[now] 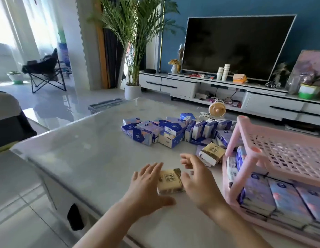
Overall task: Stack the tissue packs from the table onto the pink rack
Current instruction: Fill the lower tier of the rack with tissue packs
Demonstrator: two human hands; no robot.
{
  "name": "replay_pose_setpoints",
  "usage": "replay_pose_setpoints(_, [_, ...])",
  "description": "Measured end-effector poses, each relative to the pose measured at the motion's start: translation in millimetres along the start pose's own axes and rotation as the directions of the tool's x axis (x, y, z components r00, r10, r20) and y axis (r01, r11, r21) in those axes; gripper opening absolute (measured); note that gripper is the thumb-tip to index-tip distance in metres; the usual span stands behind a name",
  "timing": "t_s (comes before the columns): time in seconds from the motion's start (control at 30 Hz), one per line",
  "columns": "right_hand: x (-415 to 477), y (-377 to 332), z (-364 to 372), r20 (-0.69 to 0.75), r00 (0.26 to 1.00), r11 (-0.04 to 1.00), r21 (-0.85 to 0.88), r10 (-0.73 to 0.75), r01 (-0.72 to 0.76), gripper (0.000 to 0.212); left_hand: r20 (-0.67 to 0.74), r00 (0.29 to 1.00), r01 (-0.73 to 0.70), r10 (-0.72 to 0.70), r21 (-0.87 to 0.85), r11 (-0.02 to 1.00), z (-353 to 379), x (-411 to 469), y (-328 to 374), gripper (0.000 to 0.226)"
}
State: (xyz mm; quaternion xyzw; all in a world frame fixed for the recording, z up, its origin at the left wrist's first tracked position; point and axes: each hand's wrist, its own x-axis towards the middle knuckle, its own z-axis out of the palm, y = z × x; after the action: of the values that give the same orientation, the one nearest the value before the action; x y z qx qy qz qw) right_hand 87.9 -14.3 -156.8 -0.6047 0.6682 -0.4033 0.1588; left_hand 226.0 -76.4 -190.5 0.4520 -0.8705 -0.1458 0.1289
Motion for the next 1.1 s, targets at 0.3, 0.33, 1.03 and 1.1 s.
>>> replay_pose_setpoints(0.3, [121,9,41,-0.169,0.970,0.960,-0.191,0.173,-0.205,0.039,-0.152,0.965,0.190,-0.214,-0.163,0.968,-18,58,-29,0.062])
replay_pose_setpoints(0.33, [130,13,44,-0.214,0.961,0.944,-0.240,0.175,-0.226,0.045,-0.202,0.951,0.179,-0.235,-0.260,0.949,-25,68,-35,0.056])
replay_pose_setpoints(1.03, [87,-25,33,-0.184,0.983,0.986,0.161,-0.023,0.054,0.061,-0.294,0.934,0.042,-0.205,-0.478,0.877,-80,56,-54,0.020])
replay_pose_setpoints(1.1, [32,-36,20,-0.143,0.986,0.951,0.283,-0.083,0.121,0.054,-0.110,0.946,0.130,-0.303,-0.731,0.670,-87,14,-28,0.009])
